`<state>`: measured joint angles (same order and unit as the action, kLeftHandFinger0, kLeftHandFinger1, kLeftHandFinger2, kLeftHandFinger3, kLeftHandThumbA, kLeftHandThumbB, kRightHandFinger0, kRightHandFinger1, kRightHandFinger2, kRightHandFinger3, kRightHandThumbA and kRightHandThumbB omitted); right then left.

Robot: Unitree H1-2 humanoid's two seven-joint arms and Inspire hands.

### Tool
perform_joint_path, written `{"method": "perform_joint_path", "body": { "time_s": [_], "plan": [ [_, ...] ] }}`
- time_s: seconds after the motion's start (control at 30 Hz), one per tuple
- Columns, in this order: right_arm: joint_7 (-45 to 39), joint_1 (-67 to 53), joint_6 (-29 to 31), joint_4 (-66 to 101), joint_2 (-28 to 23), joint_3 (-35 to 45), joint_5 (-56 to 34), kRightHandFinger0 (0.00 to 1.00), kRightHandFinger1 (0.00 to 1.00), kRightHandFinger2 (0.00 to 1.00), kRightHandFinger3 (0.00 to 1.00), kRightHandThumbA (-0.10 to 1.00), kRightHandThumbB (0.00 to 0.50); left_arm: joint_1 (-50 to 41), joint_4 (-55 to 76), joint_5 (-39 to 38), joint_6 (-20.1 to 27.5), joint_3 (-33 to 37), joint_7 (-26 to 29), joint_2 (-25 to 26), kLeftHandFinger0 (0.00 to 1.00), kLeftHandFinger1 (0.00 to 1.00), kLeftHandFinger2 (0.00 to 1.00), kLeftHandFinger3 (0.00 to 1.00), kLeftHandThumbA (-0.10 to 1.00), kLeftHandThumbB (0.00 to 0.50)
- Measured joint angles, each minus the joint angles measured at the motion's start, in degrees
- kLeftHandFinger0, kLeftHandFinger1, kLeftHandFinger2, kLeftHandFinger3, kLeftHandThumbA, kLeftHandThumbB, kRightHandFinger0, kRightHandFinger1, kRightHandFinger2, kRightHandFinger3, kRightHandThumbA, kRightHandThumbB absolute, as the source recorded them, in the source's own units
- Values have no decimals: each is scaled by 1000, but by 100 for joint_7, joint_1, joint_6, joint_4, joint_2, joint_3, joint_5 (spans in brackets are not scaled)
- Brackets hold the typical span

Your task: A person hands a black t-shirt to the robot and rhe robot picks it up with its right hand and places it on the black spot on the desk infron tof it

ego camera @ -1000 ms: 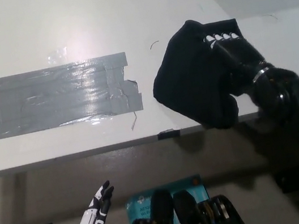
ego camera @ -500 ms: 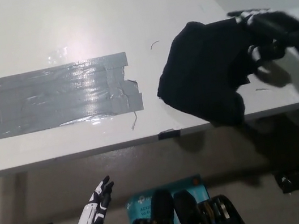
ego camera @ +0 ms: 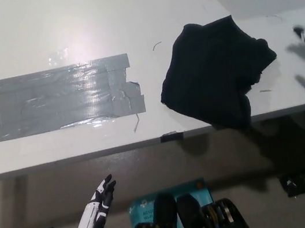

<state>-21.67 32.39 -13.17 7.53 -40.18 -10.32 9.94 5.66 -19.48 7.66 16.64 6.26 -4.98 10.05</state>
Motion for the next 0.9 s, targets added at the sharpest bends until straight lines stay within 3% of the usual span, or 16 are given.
{"method": "perform_joint_path", "body": {
  "time_s": [0.13, 0.2, 0.27, 0.37, 0.47, 0.57, 0.63, 0.77, 0.9],
  "plan": [
    [35, -730, -21, 707, 240, 128, -342, 1000, 1000, 1000, 1000, 802, 479, 1, -6, 0, -4, 2, 0, 0, 1000, 1000, 1000, 1000, 1000, 500],
    [83, -1258, -25, 1218, 570, 213, -595, 1000, 1000, 1000, 1000, 933, 392, 1, -7, 2, -6, 7, 0, -1, 1000, 1000, 1000, 1000, 1000, 500],
    [103, -1449, -24, 1429, 714, 230, -687, 1000, 1000, 1000, 1000, 948, 360, 1, -7, 2, -7, 8, 0, 0, 1000, 1000, 1000, 1000, 1000, 500],
    [247, -2273, 8, 2141, 1475, 305, -1014, 1000, 1000, 1000, 1000, 954, 279, 0, -5, 5, -4, 27, -2, 0, 1000, 1000, 1000, 1000, 1000, 500],
    [447, -2980, 343, 2132, 2443, 371, -1195, 1000, 1000, 1000, 1000, 958, 254, -41, -3, 26, 9, 76, -1, -1, 1000, 1000, 1000, 1000, 1000, 500],
    [593, -3266, 622, 1333, 2958, 436, -1192, 1000, 1000, 1000, 1000, 939, 244, -103, -5, 54, 27, 126, 1, -3, 1000, 1000, 1000, 1000, 1000, 500],
    [664, -3329, 785, 750, 3114, 460, -1149, 1000, 1000, 1000, 1000, 873, 234, -173, -5, 68, 39, 141, 2, -3, 1000, 1000, 1000, 1000, 1000, 500],
    [776, -3342, 1084, -130, 3204, 554, -1101, 1000, 1000, 1000, 1000, 880, 247, -290, -3, 95, 51, 163, 3, -4, 1000, 1000, 1000, 1000, 1000, 500],
    [895, -3385, 1387, -417, 3205, 571, -975, 1000, 1000, 1000, 1000, 885, 226, -366, -2, 106, 62, 181, 3, -5, 1000, 1000, 1000, 1000, 1000, 500]
  ]
}}
